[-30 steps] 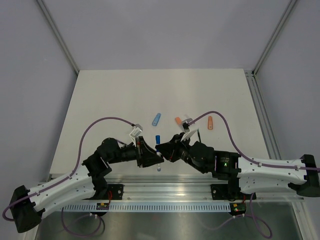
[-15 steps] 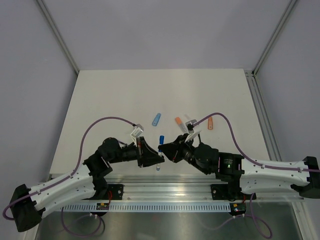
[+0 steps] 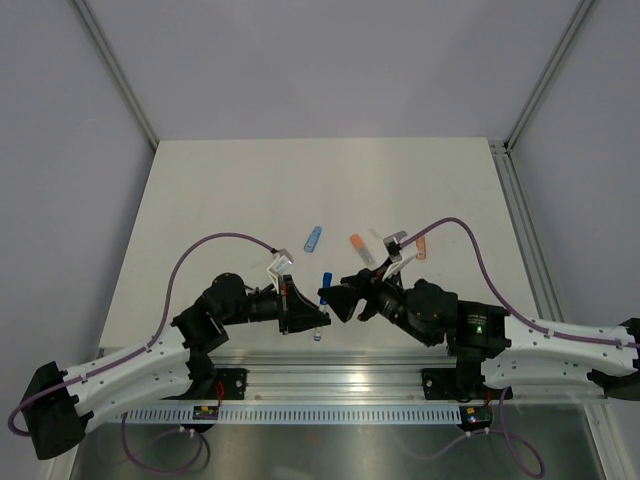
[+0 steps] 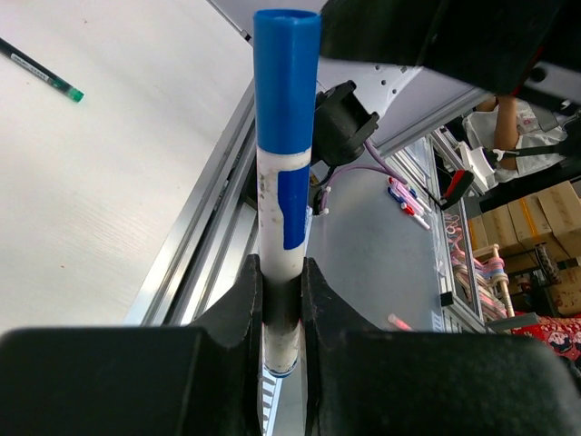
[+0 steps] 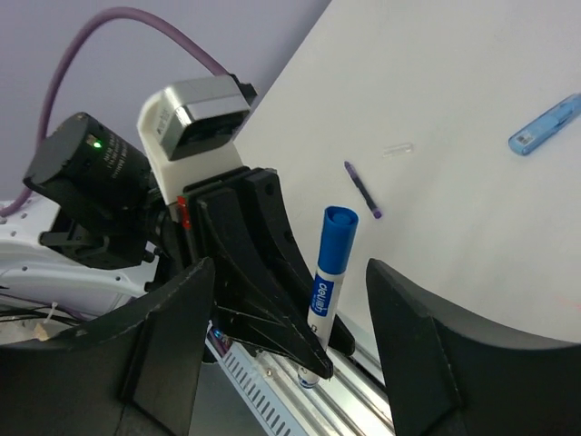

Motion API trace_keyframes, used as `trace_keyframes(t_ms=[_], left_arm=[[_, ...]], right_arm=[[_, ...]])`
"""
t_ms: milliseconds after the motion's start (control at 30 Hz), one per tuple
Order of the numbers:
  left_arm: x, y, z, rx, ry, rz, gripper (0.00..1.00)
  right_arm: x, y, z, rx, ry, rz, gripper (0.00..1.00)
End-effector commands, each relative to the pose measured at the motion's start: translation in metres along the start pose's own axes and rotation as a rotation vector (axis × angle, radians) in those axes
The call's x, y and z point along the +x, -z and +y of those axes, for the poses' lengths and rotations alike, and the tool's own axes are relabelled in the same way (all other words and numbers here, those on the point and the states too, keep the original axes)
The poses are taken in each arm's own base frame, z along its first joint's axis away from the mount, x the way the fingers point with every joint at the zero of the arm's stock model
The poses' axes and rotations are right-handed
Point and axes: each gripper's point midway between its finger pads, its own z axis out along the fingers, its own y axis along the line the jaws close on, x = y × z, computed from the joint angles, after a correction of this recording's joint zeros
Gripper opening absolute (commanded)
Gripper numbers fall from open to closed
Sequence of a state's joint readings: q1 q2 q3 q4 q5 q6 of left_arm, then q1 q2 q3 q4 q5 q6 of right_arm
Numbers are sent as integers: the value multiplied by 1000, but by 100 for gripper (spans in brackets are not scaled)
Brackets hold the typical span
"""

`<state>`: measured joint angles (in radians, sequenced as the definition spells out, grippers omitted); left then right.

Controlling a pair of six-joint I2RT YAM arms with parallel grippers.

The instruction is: Insert the pens into the pen caps

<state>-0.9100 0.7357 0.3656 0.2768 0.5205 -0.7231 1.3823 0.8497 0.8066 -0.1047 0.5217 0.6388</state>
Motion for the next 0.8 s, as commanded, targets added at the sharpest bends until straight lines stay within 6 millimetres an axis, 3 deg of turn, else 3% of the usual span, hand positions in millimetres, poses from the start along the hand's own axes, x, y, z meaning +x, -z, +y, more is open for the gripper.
trace_keyframes(t_ms=[0, 133, 333, 767], left_arm=[[-10, 0, -11, 39, -54, -38, 0], [-12, 1, -16, 53, -64, -42, 0], [-13, 1, -18, 57, -69, -47, 0], [-17, -1, -12, 27, -73, -64, 0]], right_arm=[[-34, 9, 12, -27, 52, -61, 73], [-43, 2, 4, 25, 84, -57, 67], [-39, -18, 2, 37, 78, -18, 59], [-14, -32, -1, 27, 30, 53, 49]])
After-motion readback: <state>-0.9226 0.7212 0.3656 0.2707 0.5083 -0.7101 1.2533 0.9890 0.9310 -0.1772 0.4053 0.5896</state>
